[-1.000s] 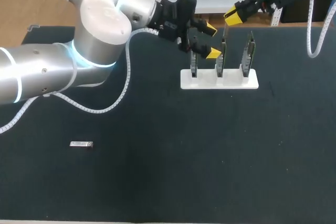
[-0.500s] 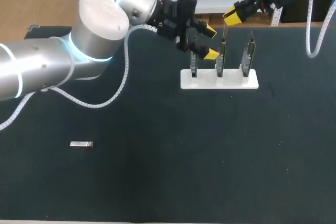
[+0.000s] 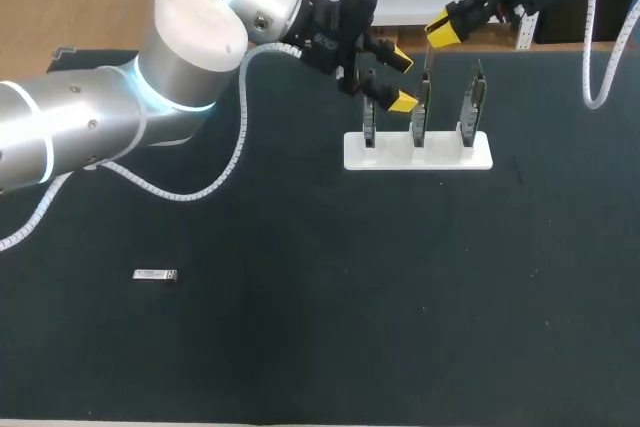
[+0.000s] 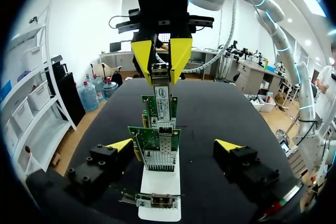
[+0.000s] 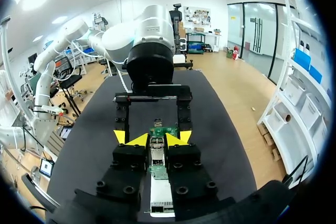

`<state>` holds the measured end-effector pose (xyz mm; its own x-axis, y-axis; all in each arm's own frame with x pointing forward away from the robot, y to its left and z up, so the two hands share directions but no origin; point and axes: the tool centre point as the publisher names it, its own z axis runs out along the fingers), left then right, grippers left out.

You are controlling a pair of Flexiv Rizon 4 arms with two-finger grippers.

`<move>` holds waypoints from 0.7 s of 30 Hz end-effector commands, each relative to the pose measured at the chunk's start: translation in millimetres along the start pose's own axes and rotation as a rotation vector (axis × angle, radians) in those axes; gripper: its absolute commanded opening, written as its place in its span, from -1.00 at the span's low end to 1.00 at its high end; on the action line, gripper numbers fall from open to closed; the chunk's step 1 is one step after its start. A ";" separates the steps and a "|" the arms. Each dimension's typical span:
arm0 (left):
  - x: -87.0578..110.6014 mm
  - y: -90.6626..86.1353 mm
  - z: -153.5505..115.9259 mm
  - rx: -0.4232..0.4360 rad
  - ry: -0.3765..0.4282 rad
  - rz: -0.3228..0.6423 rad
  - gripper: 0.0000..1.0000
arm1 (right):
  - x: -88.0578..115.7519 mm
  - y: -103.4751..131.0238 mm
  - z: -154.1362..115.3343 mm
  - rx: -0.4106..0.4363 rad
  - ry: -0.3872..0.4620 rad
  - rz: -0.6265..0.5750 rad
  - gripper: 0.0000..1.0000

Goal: Pick up the optical module with the left hand, and insert it into the network port with the right hand.

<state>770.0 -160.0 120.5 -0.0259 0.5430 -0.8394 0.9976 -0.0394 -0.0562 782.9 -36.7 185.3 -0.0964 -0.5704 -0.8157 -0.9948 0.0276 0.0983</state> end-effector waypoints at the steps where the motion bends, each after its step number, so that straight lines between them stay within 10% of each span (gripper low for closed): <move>1: -1.7 0.6 -1.0 -0.002 0.004 -0.001 1.00 | -0.7 -1.1 0.4 -0.002 -0.002 -0.002 -1.00; 21: -3.5 -1.6 -1.4 0.024 -0.019 0.014 1.00 | -2.0 1.6 1.4 -0.002 -0.003 -0.012 -1.00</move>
<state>767.1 -160.3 124.5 -0.0143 0.5251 -0.8509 0.9962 -0.0652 -0.0570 782.2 -35.2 186.4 -0.0865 -0.5678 -0.8186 -0.9955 0.0182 0.0925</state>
